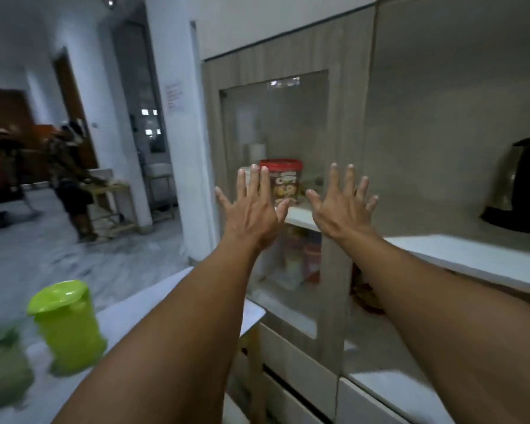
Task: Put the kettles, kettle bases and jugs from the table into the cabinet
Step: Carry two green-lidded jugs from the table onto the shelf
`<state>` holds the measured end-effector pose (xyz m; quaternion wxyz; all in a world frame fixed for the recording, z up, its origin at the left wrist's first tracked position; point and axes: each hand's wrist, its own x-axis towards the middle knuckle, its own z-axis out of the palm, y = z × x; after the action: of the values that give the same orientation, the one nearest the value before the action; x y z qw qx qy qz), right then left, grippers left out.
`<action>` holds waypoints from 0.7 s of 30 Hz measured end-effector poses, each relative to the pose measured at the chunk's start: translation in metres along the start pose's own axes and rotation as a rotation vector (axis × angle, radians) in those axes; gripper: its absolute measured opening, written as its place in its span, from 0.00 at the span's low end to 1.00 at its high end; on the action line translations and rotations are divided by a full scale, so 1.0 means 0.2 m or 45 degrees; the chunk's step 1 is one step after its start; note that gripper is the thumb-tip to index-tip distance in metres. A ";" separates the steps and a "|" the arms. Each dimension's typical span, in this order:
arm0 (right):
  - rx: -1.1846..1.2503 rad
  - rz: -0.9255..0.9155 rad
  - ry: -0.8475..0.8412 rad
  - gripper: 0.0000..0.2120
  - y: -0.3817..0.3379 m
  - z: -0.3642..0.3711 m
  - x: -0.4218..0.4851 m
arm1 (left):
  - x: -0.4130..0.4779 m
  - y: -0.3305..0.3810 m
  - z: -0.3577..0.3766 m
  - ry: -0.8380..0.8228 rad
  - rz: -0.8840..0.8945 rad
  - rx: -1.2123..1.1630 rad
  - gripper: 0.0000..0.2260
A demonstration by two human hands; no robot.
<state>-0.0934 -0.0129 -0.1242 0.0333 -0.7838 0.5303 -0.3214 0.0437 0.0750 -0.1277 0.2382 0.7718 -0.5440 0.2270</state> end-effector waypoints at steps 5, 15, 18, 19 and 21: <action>0.103 -0.263 -0.157 0.37 -0.81 0.32 -0.31 | -0.35 -0.83 -0.35 -0.006 -0.304 0.246 0.34; 0.272 -0.780 -0.667 0.38 -1.93 0.87 -1.07 | -1.24 -1.89 -0.73 -0.178 -1.032 0.457 0.34; 0.265 -0.877 -0.800 0.37 -2.08 1.04 -1.26 | -1.42 -2.07 -0.72 -0.190 -1.206 0.455 0.33; 0.266 -0.904 -0.840 0.36 -2.12 1.11 -1.32 | -1.48 -2.12 -0.70 -0.188 -1.263 0.436 0.33; 0.261 -0.936 -0.938 0.36 -2.18 1.23 -1.45 | -1.61 -2.20 -0.67 -0.204 -1.398 0.395 0.32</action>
<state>0.3259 0.3529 -0.2822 0.1790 -0.9717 0.1395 -0.0655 0.3512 0.5223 -0.2721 0.1631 0.9819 -0.0402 0.0878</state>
